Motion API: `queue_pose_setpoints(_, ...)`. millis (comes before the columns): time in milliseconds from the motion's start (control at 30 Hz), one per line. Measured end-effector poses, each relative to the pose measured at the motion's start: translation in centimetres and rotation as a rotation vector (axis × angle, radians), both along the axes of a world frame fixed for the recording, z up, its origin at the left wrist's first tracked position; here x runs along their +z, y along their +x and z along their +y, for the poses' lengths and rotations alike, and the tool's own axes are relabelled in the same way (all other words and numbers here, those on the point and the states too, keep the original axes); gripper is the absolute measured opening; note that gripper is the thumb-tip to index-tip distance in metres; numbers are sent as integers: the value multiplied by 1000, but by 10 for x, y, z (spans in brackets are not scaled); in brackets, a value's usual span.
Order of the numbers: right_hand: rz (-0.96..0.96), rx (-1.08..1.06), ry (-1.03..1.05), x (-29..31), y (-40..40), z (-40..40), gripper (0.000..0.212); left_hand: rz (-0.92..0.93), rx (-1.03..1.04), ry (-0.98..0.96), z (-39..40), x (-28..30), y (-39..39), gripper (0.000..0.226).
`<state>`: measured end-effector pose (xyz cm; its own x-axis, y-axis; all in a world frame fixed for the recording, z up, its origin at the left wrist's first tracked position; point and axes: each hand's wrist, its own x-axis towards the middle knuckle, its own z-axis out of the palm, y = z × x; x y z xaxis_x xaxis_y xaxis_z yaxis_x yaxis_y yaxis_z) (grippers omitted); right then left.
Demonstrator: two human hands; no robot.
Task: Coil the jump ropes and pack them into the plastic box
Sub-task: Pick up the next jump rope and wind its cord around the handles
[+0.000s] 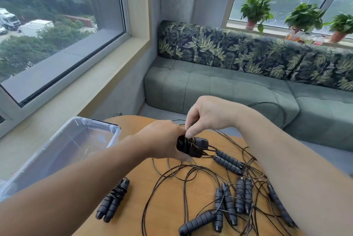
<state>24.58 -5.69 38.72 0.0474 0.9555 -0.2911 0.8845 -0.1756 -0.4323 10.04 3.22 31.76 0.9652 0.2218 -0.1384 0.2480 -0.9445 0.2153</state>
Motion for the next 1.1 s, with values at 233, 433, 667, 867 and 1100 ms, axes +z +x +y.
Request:
queue_pose_setpoints(233,809,-292,-18,-36,29,-10,4,-116,49,-531,1,20,-10,38)
queue_pose_setpoints(433,1238,-390,50,-72,30,-16,18,-271,134,-924,0,19,-11,36)
queue_pose_setpoints(667,1386,-563,218,-114,3,-24,9,-369,386,-1034,8,4,-6,77)
queue_pose_setpoints(867,1074,-616,163,-102,-9,-33,30,-384,368,-992,18,4,-1,49)
queue_pose_setpoints(1100,357,-432,-36,-71,-14,-40,33,-238,274,-581,17,7,4,49)
